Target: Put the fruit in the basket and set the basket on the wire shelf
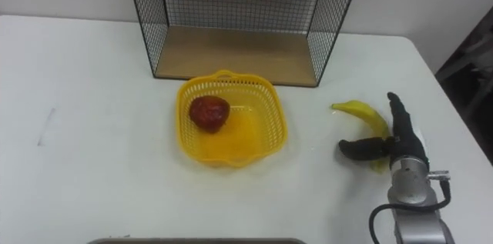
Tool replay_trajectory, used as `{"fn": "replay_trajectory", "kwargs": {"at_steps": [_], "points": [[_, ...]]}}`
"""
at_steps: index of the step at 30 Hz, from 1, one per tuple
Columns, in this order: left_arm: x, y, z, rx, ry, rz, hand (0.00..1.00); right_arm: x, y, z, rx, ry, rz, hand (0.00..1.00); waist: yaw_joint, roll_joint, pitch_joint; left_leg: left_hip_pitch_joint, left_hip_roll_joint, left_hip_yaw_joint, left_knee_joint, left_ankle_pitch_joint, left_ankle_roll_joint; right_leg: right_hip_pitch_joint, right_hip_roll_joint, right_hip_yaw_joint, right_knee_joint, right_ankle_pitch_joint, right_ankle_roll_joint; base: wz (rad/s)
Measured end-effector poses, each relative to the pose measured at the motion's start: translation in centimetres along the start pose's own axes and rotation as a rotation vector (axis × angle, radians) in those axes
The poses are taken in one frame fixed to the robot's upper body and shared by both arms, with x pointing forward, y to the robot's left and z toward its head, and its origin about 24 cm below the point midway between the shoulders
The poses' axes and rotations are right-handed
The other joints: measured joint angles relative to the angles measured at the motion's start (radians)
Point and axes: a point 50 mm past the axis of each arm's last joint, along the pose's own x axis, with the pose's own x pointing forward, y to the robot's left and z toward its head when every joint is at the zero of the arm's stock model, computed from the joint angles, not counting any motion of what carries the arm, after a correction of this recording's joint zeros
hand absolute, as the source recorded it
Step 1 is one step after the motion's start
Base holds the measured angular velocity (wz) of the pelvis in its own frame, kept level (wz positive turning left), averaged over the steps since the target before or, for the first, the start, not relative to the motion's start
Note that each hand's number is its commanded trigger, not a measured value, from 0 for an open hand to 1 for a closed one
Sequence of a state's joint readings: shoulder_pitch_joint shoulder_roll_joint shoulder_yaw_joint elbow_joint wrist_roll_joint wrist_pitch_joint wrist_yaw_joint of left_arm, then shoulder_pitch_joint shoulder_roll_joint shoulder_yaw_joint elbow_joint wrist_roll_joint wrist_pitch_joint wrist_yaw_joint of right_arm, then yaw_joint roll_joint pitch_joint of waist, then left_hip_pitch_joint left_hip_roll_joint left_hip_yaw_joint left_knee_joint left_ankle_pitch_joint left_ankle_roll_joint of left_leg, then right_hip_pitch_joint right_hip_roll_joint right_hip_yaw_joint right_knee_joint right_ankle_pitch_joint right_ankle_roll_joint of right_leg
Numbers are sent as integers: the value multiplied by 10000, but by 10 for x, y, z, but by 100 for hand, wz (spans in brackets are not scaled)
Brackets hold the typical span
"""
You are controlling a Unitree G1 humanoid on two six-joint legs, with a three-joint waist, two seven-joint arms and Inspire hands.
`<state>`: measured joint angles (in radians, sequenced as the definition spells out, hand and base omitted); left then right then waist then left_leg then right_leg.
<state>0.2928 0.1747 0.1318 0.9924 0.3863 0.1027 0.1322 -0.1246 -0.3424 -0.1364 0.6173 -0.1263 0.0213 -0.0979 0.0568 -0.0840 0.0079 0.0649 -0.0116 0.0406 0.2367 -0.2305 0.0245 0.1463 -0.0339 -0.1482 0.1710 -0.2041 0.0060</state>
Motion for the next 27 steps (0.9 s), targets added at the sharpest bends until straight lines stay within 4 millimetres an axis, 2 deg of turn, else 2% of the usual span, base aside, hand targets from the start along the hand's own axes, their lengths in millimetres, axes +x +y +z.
{"fn": "replay_trajectory", "kwargs": {"at_steps": [7, 11, 14, 15, 16, 17, 27], "points": [[1, 3, -1, -153, 75, 71, 0, 5, -4, -10, -64, 592, 515, 0, 36, -29, -31, 17, -10, -169, 117, -1, -2, 127, -3, -270, -13, 1, -1, 8], [2, 4, 0, -228, 113, 3, 0, 10, -4, -10, -146, 794, 737, 0, 33, -5, -33, -27, -9, -238, 207, -7, -4, 140, -3, -317, 3, 10, -14, 3], [2, 3, -2, -247, 269, -68, 0, 14, -6, -13, -187, 1043, 943, 0, 44, 35, -66, 11, -10, -286, 235, -6, -5, 206, 3, -324, 5, 28, -22, 2], [2, 3, -2, -234, 325, -87, 0, 15, -7, -14, -255, 1119, 1030, 7, 46, 37, -67, 34, -13, -313, 255, -6, -5, 255, 3, -360, 4, 29, -22, 9], [2, 3, -3, -223, 406, -104, 0, 15, -7, -16, -287, 1230, 1092, 82, 30, 35, -69, 45, -18, -370, 299, -8, -6, 303, 2, -422, 2, 30, -22, 11], [2, 2, -3, -216, 450, -119, 0, 16, -7, -17, -329, 1302, 1116, 100, 28, 32, -72, 46, -21, -410, 312, -8, -6, 327, 3, -455, 0, 30, -22, 16], [5, 3, 3, -186, 582, -148, 0, 15, -20, -25, -876, 1721, 972, 100, 139, 0, -79, 85, -6, -583, 381, 31, -73, 492, 33, -727, -18, 53, -59, 6]]}}
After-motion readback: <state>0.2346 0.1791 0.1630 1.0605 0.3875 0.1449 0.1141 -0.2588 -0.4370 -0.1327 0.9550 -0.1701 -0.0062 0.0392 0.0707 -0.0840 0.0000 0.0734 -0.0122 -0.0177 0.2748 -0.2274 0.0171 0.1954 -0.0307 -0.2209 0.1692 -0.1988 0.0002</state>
